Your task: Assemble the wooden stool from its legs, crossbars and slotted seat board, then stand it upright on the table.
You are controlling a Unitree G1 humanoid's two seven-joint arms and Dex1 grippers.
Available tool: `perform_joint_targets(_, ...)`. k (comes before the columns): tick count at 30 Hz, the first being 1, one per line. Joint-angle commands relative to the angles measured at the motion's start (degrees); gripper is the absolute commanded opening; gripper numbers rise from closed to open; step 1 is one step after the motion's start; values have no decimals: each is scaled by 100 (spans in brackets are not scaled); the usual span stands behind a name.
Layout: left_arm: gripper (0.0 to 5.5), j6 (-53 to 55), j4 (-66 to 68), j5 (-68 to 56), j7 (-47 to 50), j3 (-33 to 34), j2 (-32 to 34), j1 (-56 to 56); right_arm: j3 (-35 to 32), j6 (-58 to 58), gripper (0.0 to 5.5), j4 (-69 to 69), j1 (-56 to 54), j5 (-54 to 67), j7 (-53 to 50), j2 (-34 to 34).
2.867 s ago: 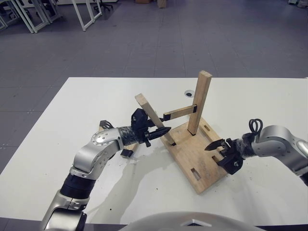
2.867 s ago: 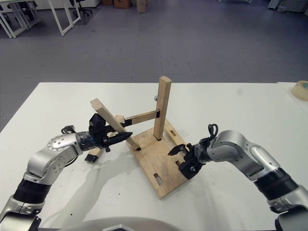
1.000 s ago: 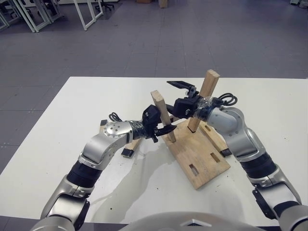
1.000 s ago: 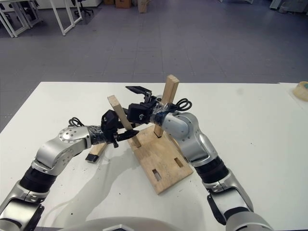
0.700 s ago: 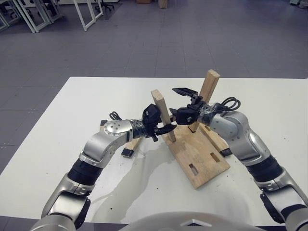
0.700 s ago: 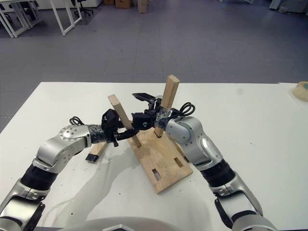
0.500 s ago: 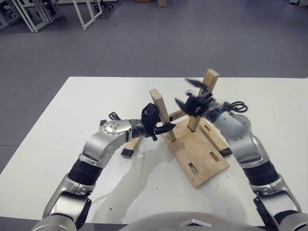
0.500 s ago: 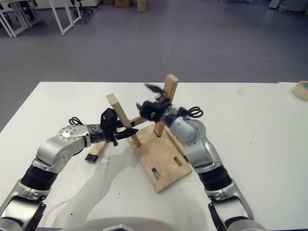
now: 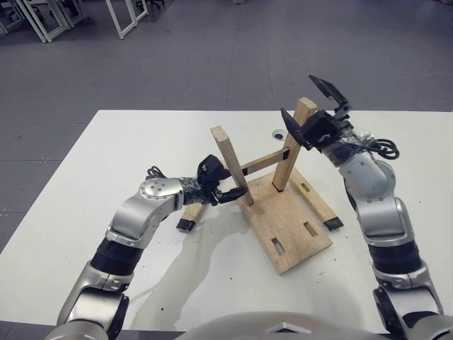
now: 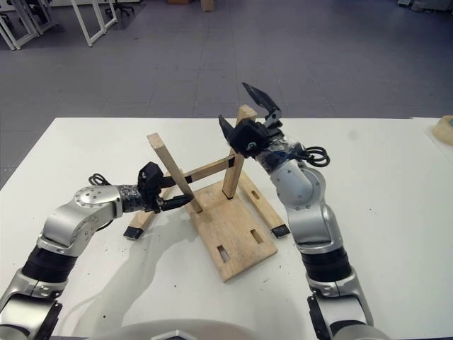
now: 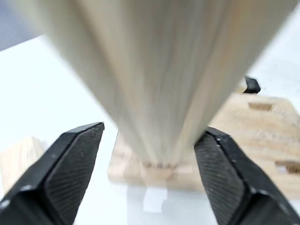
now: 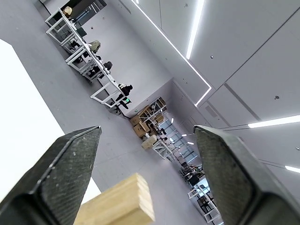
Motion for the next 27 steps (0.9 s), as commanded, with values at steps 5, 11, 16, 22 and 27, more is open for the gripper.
perform_joint_targets(5, 361, 247, -556, 168, 122, 556, 451, 980, -978, -821, 364, -542, 2193, 437, 173, -740)
perform_joint_targets(11, 361, -314, 231, 1670, 892, -801, -302, 657, -237, -1954, 364, 1278, 2883, 188, 462, -1144)
perform_joint_targets(16, 361, -499, 633, 2019, 1044, -948, -689, 624, 63, -2313, 364, 2259, 2541, -34, 446, -1247)
perform_joint_targets(22, 361, -786, 1579, 2155, 1136, -826, -1190, 18, 238, -2406, 364, 2597, 2270, 10, 480, -1270)
perform_joint_targets(27, 361, -1048, 2170, 2259, 1209, -623, -1426, -288, 338, -2191, 364, 2311, 2153, 132, 479, -1068)
